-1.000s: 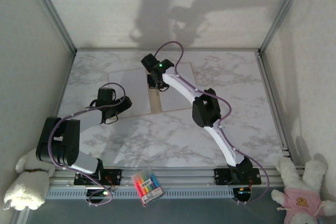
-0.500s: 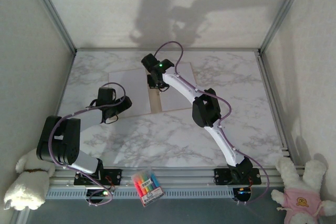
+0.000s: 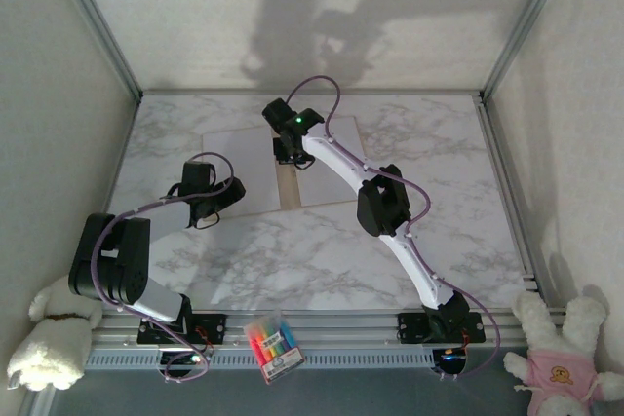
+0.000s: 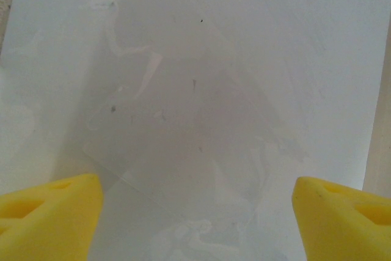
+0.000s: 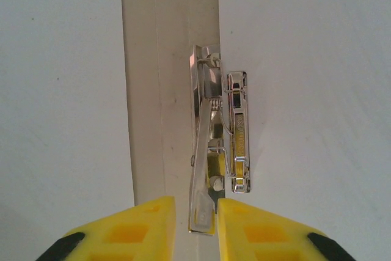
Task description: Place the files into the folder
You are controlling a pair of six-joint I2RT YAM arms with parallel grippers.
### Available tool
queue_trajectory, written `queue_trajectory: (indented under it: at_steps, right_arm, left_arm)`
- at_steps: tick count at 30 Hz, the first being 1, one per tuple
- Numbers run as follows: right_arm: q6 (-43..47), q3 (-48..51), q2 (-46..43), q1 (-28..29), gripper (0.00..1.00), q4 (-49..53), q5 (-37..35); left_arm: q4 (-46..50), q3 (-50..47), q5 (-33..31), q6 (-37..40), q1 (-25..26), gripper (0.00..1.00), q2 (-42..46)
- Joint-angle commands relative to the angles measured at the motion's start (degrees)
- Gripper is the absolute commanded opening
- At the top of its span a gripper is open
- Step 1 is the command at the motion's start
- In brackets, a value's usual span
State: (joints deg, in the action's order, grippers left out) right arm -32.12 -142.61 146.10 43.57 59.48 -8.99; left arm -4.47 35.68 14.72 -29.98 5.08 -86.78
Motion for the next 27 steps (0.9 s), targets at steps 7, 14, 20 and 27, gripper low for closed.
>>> queue_trajectory:
  at_steps: [7,14,20,27]
  right_arm:
    - [0.61,-1.88,0.32,-0.51,0.21,2.1,-0.89]
    - [0.65,-2.11,0.41,-0.54,0.23,1.91,-0.7]
    - [0.61,-2.15,0.41,-0.51,0.22,2.06,-0.77]
    - [0.64,-2.28,0.52,-0.51,0.23,1.87,-0.6]
  left_arm:
    - [1.81,0.36,0.48,0.57,-0.36,0.82,-1.57]
    - [2.0,0.27,0.44,0.55,-0.43,0.82,-1.45]
    - [2.09,0.21,0.48,0.53,-0.37,0.82,-1.44]
    - [2.18,0.19,0.43,0.54,-0.34,0.82,-1.34]
